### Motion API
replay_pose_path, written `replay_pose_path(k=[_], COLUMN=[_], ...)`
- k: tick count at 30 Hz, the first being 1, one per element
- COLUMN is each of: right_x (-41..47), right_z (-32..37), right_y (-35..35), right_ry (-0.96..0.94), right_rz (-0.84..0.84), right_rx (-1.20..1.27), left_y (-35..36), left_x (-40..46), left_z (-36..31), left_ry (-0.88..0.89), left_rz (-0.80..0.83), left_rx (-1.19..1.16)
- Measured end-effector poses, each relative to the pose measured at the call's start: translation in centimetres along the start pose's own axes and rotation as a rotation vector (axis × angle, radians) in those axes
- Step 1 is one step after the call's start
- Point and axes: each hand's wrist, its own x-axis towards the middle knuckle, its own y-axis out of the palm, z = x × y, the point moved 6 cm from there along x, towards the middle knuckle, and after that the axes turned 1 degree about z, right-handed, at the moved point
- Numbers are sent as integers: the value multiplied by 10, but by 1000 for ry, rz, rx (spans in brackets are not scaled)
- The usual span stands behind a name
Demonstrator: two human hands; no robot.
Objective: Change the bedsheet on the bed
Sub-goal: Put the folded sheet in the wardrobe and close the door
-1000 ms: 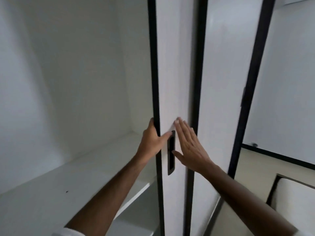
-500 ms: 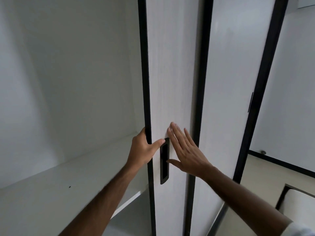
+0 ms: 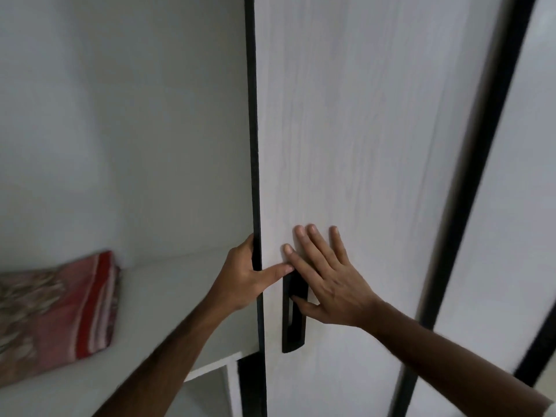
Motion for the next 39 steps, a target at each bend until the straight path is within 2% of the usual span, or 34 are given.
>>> replay_pose_path(k=[5,9,11,14,17,20,27,36,39], right_x=[39,74,89,112,134,157,199,244,251], right_z=[61,121,146,184,217,240,283,347,358], right_y=[-8,-13,-14,-21,-30,-37,-47,-55,-57], right_ry=[-74,-138,-168,-205,-260,-346,-356,-376,-386], right_rz=[-88,-127,-136,-128,-122,-123,-187,-262,-257], right_rx=[21,51,60,70,126,122,73,92,99], left_y=[-61,-111,-137,-168,-190,-209,-263,-319,-331], left_x=[-46,-97,-120,-153,-181,-204,-245,-275,-283], left_z=[-6,-13,-23,-44,-54,-57,-61,-65,-69], left_ry=[-22,5,87,233,201,106,-192,-431,-427], left_rz=[-104,-222,-306,-411,-438,-417,-421,-469,-446], left_rx=[80,293,536,1060,1406,1605,1772,1833,1843])
